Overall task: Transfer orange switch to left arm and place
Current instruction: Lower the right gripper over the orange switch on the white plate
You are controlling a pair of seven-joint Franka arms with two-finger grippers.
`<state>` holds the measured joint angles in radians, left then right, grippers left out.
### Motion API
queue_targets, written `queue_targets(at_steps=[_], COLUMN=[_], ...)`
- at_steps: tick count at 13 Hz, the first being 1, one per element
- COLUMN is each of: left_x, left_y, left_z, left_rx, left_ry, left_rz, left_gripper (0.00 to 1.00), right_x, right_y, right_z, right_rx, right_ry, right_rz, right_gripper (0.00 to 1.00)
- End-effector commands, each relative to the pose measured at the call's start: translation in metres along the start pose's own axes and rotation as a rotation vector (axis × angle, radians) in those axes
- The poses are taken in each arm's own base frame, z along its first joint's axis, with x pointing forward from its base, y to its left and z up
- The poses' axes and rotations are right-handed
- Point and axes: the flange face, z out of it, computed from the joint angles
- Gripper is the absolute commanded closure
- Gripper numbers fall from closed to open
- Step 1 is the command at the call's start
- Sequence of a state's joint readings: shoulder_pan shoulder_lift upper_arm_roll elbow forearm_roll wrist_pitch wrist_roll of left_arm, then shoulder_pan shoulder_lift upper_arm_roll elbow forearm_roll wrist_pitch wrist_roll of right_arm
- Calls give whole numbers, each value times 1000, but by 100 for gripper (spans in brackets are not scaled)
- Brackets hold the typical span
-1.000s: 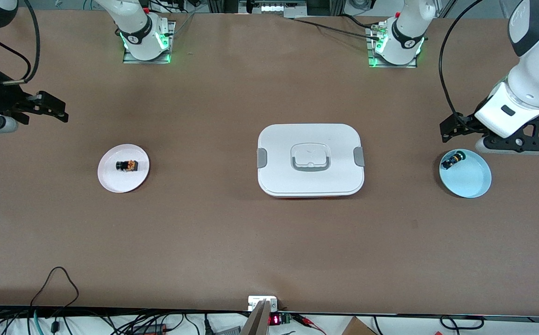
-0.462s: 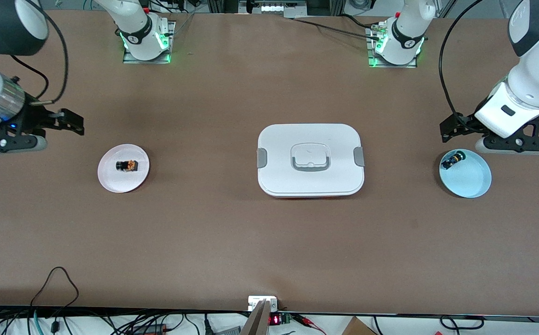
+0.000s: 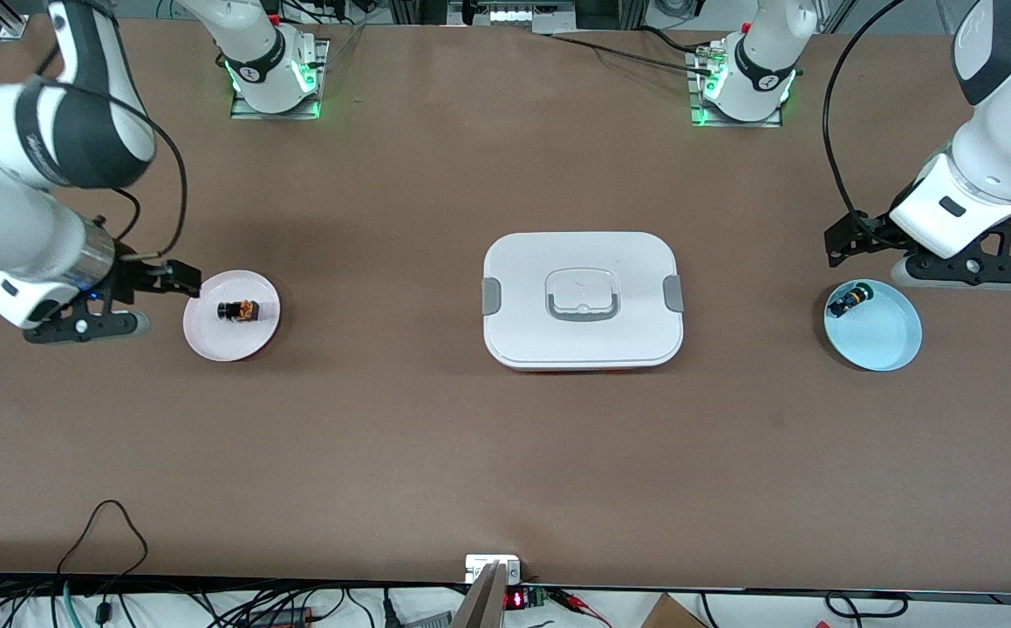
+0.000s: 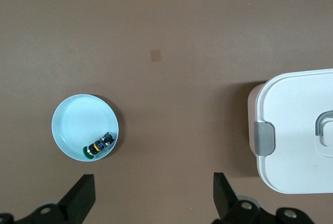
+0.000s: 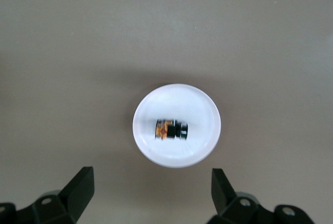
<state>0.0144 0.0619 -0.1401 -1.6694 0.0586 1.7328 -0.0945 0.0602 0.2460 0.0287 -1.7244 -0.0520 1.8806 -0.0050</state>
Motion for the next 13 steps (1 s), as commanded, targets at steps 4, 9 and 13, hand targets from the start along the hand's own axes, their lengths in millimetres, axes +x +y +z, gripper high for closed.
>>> queue_targets(at_steps=[4,9,13], left_x=[3,3,4], left_y=[5,5,5], left_z=[-5,-5,-6], left_rx=[14,13,15], left_ry=[1,1,6], left_rz=[4,4,4], left_gripper=[0,0,0], right_x=[-32,-46,-44], right_y=[9,26,20], right_z=[99,184,210], right_rx=[-10,3,-1], right_ry=[-2,34,23], right_rz=[97,103,84], right_gripper=[0,0,0])
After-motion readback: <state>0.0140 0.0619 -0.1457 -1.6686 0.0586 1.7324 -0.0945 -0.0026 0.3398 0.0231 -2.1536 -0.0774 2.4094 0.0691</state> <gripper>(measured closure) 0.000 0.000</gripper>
